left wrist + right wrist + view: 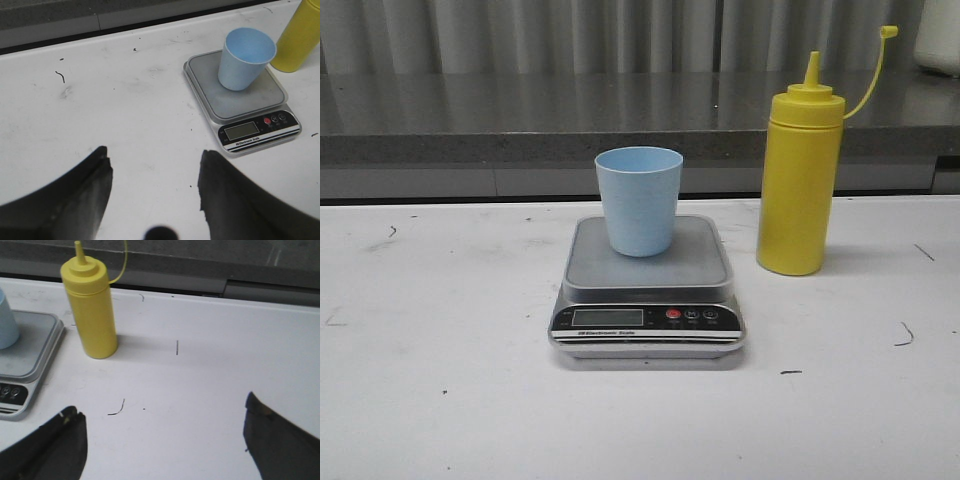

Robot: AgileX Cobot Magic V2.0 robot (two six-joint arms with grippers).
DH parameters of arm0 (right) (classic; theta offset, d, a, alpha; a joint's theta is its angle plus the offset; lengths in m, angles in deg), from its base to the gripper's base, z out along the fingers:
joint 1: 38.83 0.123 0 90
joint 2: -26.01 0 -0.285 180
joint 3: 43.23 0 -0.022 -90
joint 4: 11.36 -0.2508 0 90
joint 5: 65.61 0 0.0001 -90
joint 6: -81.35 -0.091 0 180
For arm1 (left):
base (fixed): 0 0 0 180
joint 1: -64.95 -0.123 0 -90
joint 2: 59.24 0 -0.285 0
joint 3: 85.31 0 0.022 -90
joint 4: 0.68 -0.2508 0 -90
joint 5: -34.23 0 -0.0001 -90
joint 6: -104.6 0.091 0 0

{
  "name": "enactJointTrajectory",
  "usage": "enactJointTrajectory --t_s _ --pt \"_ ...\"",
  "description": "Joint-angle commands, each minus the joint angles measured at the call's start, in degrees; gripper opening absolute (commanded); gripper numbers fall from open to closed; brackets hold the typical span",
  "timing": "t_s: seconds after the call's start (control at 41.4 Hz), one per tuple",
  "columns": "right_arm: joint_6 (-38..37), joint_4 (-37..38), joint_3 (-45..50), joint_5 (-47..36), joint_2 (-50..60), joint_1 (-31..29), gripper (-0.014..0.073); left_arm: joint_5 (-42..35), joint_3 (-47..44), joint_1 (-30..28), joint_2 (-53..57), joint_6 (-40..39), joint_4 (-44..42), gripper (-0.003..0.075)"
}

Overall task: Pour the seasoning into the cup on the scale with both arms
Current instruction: 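Move the right gripper to the yellow squeeze bottle and grasp it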

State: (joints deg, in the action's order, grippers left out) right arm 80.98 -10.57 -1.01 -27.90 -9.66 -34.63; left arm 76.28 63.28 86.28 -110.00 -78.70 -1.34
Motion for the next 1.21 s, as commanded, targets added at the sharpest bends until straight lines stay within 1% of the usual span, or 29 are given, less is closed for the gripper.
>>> enactJointTrajectory --t_s 0.0,0.169,0.266,0.363,0.484,0.604,0.725,0.822,0.846,0.943,0.991,1.136,1.185 --pt "1.55 0.32 -2.18 -2.78 -1.01 3.18 0.0654 -3.23 -0.25 -0.08 3.82 -0.09 0.66 0.0386" --pt "1.94 0.32 -4.90 3.42 -5.41 8.20 0.0654 -3.08 -0.57 -0.08 5.50 -0.09 0.66 0.0386" --pt "2.74 0.32 -8.70 8.22 -9.91 10.25 0.0654 -2.95 -0.57 -0.08 5.38 -0.09 0.66 0.0386" --pt "2.87 0.32 -12.51 10.96 -14.64 11.64 0.0654 -2.85 -0.57 -0.08 5.38 -0.09 0.66 0.0386" --pt "2.87 0.32 -15.83 11.15 -20.18 12.18 0.0654 -2.85 -0.57 -0.08 5.38 -0.09 0.66 0.0386" --pt "2.78 -0.79 -15.43 6.64 -25.40 12.18 0.0654 -2.85 -0.57 -0.08 5.38 -0.09 0.66 0.0386" --pt "2.71 -4.11 -12.59 -3.28 -29.75 12.18 0.0654 -2.85 -0.57 -0.08 5.38 -0.09 0.66 0.0386" --pt "2.65 -5.62 -8.84 -14.94 -33.06 12.18 0.0654 -2.85 -0.57 -0.08 5.38 -0.09 0.66 0.0386" --pt "2.55 -5.89 -7.92 -16.53 -33.71 12.18 0.0654 -2.85 -0.57 -0.08 5.38 -0.09 0.66 0.0386" --pt "2.45 -7.93 -2.97 -29.05 -36.51 12.18 0.0654 -2.85 -0.57 -0.08 5.38 -0.09 0.66 0.0386" --pt "2.45 -7.93 -0.59 -34.35 -37.87 12.18 0.0654 -2.85 -0.57 -0.08 5.38 -0.09 0.66 0.0386" --pt "2.45 -7.87 6.90 -55.95 -42.62 12.12 0.0654 -2.85 -0.57 -0.08 5.38 -0.09 0.66 0.0386" --pt "2.45 -7.71 8.06 -61.09 -44.90 12.12 0.0654 -2.85 -0.57 -0.08 5.38 -0.09 0.66 0.0386"
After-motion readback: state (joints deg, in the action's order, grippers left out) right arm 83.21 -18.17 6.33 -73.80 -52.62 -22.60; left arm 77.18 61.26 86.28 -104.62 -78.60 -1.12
